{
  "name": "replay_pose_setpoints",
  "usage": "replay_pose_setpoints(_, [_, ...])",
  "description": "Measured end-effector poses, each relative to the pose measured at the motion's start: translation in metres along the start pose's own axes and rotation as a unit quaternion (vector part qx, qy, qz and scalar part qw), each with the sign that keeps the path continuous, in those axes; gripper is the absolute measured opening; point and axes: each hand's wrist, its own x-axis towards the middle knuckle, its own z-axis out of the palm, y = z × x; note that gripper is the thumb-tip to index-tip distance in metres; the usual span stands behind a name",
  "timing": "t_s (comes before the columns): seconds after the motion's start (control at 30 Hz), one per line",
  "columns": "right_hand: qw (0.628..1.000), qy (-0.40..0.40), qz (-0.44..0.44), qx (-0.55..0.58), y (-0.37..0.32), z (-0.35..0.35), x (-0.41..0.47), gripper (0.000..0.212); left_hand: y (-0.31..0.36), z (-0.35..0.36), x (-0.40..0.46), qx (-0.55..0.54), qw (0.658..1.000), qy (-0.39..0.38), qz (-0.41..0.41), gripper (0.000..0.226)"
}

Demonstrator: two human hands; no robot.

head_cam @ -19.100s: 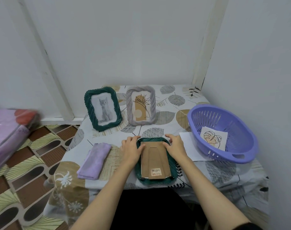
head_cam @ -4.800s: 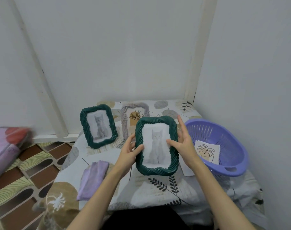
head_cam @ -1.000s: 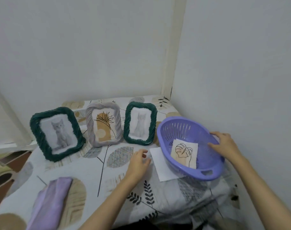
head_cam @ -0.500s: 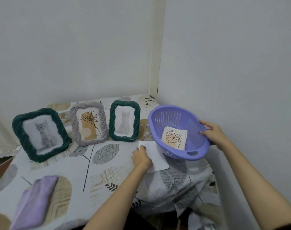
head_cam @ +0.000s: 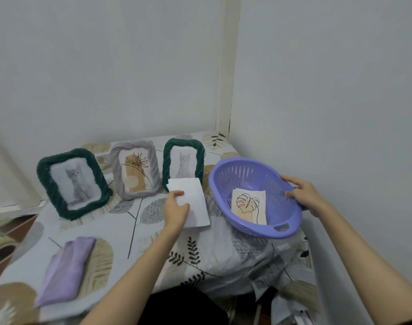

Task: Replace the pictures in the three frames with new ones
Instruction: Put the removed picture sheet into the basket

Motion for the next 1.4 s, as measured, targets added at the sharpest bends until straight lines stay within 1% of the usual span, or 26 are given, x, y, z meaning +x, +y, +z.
replay_pose_setpoints(0.17, [1.0,-0.015,-0.002,-0.006,0.003,0.009,0.0,0.053,0.025,-0.021,0.009,-0.036,0.997,0.058,0.019,0.039])
replay_pose_setpoints(0.23, [1.0,-0.013,-0.006,-0.006,0.004,0.01,-0.001,0.053,0.036,-0.023,0.008,-0.053,0.995,0.067,0.051,0.049])
replay_pose_setpoints(0.3, [0.999,-0.019,-0.007,-0.025,0.005,0.009,0.001,0.053,0.047,-0.023,0.005,-0.091,0.99,0.06,0.088,0.068])
replay_pose_setpoints(0.37, [0.993,-0.014,-0.034,-0.112,0.001,0.01,-0.001,0.051,0.056,-0.02,0.004,-0.135,0.985,0.054,0.096,0.081])
replay_pose_setpoints(0.4, [0.984,0.015,-0.065,-0.168,-0.003,0.013,-0.004,0.052,0.06,-0.017,0.004,-0.152,0.983,0.051,0.088,0.082])
replay_pose_setpoints(0.43, [0.973,0.06,-0.112,-0.192,-0.01,0.017,-0.008,0.054,0.066,-0.013,0.002,-0.163,0.982,0.043,0.081,0.081])
replay_pose_setpoints(0.47, [0.969,0.099,-0.161,-0.159,-0.02,0.024,-0.018,0.052,0.071,-0.008,0.0,-0.167,0.982,0.032,0.076,0.077])
replay_pose_setpoints(0.5, [0.967,0.116,-0.208,-0.089,-0.032,0.033,-0.032,0.046,0.077,-0.001,-0.005,-0.167,0.983,0.017,0.075,0.073])
replay_pose_setpoints(0.53, [0.966,0.103,-0.238,-0.015,-0.046,0.044,-0.048,0.038,0.083,0.007,-0.009,-0.164,0.984,-0.001,0.074,0.069])
replay_pose_setpoints(0.57, [0.966,0.063,-0.248,0.044,-0.059,0.054,-0.063,0.034,0.089,0.015,-0.015,-0.165,0.983,-0.022,0.077,0.064])
replay_pose_setpoints(0.63, [0.968,-0.027,-0.222,0.111,-0.073,0.074,-0.08,0.037,0.094,0.03,-0.025,-0.181,0.977,-0.067,0.085,0.055])
replay_pose_setpoints(0.7, [0.965,-0.059,-0.185,0.176,-0.076,0.086,-0.084,0.043,0.097,0.041,-0.032,-0.219,0.964,-0.127,0.08,0.04])
replay_pose_setpoints(0.77, [0.957,-0.05,-0.173,0.228,-0.072,0.09,-0.081,0.037,0.1,0.047,-0.035,-0.273,0.942,-0.192,0.035,0.025])
replay_pose_setpoints(0.8, [0.957,-0.031,-0.17,0.235,-0.069,0.089,-0.08,0.028,0.1,0.049,-0.035,-0.284,0.934,-0.215,0.011,0.029])
replay_pose_setpoints(0.83, [0.958,-0.005,-0.16,0.24,-0.066,0.088,-0.08,0.017,0.099,0.05,-0.035,-0.276,0.935,-0.221,0.007,0.033])
replay_pose_setpoints(0.87, [0.96,0.027,-0.144,0.237,-0.063,0.086,-0.076,0.014,0.097,0.052,-0.033,-0.262,0.939,-0.223,0.017,0.032])
replay_pose_setpoints(0.93, [0.961,0.069,-0.091,0.25,-0.056,0.08,-0.068,0.032,0.093,0.054,-0.028,-0.176,0.963,-0.191,0.067,0.021])
replay_pose_setpoints(0.97, [0.958,0.074,-0.065,0.268,-0.054,0.077,-0.062,0.036,0.09,0.056,-0.023,-0.122,0.973,-0.172,0.089,0.022])
replay_pose_setpoints(1.0, [0.955,0.073,-0.047,0.282,-0.051,0.073,-0.055,0.037,0.088,0.061,-0.019,-0.089,0.977,-0.168,0.093,0.031])
replay_pose_setpoints(1.03, [0.954,0.067,-0.034,0.289,-0.049,0.071,-0.05,0.038,0.089,0.065,-0.017,-0.082,0.978,-0.181,0.071,0.042])
replay_pose_setpoints(1.1, [0.965,0.059,-0.021,0.253,-0.046,0.066,-0.04,0.045,0.092,0.076,-0.013,-0.081,0.973,-0.215,0.022,0.057])
replay_pose_setpoints(1.13, [0.977,0.064,-0.019,0.204,-0.044,0.063,-0.036,0.051,0.094,0.082,-0.009,-0.052,0.974,-0.219,0.019,0.058])
replay_pose_setpoints(1.2, [0.996,0.076,-0.001,0.046,-0.039,0.058,-0.03,0.055,0.094,0.091,-0.003,0.055,0.97,-0.234,0.025,0.055])
replay_pose_setpoints(1.23, [0.997,0.069,0.011,-0.039,-0.037,0.057,-0.028,0.052,0.095,0.095,-0.002,0.119,0.962,-0.244,0.024,0.052])
replay_pose_setpoints(1.33, [0.972,-0.014,0.046,-0.231,-0.033,0.06,-0.024,0.037,0.094,0.104,-0.004,0.275,0.92,-0.28,0.003,0.044])
replay_pose_setpoints(1.4, [0.954,-0.063,0.069,-0.285,-0.032,0.064,-0.025,0.025,0.091,0.109,-0.004,0.341,0.894,-0.292,0.005,0.025])
